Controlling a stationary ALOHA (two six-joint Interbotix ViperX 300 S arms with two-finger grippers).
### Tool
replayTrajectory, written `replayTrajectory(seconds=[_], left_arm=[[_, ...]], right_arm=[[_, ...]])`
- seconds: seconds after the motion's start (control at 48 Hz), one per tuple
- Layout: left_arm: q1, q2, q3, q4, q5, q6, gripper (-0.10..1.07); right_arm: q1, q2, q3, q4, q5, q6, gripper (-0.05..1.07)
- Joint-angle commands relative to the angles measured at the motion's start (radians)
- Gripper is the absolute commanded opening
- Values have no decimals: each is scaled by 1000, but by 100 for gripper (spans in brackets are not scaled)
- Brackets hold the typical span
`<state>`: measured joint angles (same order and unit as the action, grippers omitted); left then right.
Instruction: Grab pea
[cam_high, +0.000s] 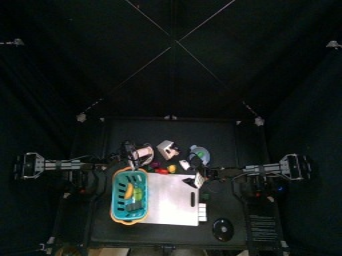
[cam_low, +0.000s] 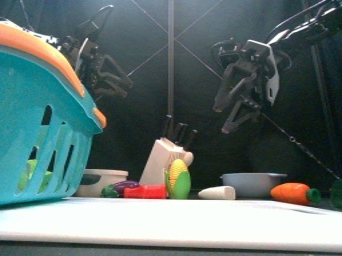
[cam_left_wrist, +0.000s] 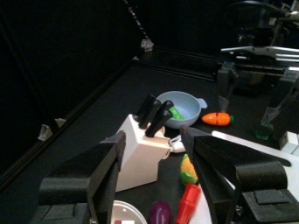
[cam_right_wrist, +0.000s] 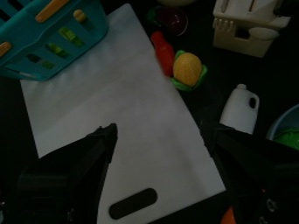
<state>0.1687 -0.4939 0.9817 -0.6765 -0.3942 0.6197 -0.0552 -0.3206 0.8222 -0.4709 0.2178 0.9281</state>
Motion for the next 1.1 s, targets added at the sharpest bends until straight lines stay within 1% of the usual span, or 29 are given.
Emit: replayTrajectory(seconds=[0.0, 0.104, 0.25, 0.521, 0.812, 1.083], left_arm=[[-12, 2, -32, 2, -6, 0, 89], [-32, 0, -41, -8, -6, -3, 89], [-66, 2, -41, -17, 0, -3, 89], [-91, 2, -43, -49, 106, -2, 89], [-100, 2, -43, -101, 143, 0, 89], [-129, -2, -60, -112, 158, 0, 89]], right_arm=[[3, -35, -25, -2, 14, -2, 104], [5, -61, -21, -2, 40, 2, 104], [28, -91, -11, 3, 75, 2, 104], [35, -94, -25, 29, 94, 3, 104], [35, -92, -29, 34, 109, 5, 104], [40, -86, -29, 52, 121, 3, 104]])
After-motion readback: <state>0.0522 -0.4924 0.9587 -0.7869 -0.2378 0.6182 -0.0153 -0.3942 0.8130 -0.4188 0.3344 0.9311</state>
